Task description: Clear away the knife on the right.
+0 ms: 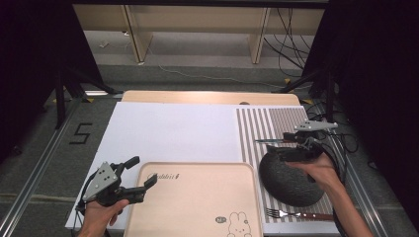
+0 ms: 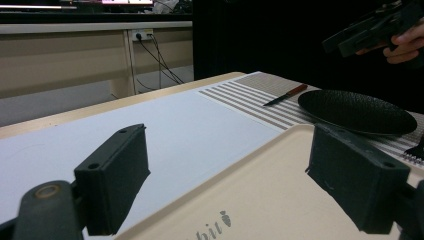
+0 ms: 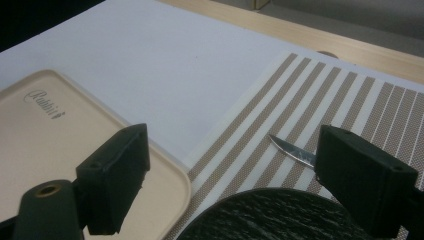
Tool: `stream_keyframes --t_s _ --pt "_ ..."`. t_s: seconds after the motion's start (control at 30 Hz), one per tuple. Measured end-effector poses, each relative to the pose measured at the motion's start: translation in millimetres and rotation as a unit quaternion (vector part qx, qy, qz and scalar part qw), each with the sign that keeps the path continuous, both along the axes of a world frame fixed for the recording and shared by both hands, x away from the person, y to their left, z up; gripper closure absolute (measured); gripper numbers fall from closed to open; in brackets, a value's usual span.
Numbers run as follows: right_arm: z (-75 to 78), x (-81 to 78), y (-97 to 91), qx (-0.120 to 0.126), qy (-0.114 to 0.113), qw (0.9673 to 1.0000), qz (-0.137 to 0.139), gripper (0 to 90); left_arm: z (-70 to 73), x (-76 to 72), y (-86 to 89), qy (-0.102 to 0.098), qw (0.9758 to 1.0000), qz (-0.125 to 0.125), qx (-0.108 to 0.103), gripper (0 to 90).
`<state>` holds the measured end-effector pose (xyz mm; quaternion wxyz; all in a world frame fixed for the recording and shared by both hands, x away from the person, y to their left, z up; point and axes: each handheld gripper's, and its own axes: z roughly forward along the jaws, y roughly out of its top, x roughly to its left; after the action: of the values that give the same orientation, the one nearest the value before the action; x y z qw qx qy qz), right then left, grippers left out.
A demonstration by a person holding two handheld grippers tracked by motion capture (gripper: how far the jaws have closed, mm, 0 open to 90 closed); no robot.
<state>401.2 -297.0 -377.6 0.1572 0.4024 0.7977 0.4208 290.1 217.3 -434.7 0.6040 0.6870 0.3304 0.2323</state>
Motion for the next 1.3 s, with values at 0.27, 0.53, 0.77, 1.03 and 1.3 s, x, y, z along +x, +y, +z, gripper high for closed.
stream_keyframes --t_s 0.27,0.53,0.77,1.03,1.3 --pt "4.2 27.0 -5.9 -0.034 0.011 0.9994 0.005 15.9 0.3 0.1 -0.1 0.0 1.0 -0.001 0.0 15.7" --pt "-3.6 53.9 -11.1 -0.073 0.041 0.9965 -0.007 15.8 0.2 -0.2 0.1 0.0 1.0 -0.001 -0.001 15.7" --pt "-13.9 71.2 -15.3 -0.104 0.05 0.9933 -0.009 15.8 -0.1 -0.2 0.3 0.001 1.0 0.0 0.0 15.7" --pt "-20.5 83.7 -25.1 -0.137 0.062 0.9884 -0.021 16.0 -0.7 -0.3 -0.1 -0.002 1.0 -0.003 -0.004 15.7" --pt "-28.0 90.9 -33.6 -0.152 0.067 0.9858 -0.025 16.4 -0.4 -0.3 -0.7 -0.002 1.0 -0.002 -0.008 15.7"
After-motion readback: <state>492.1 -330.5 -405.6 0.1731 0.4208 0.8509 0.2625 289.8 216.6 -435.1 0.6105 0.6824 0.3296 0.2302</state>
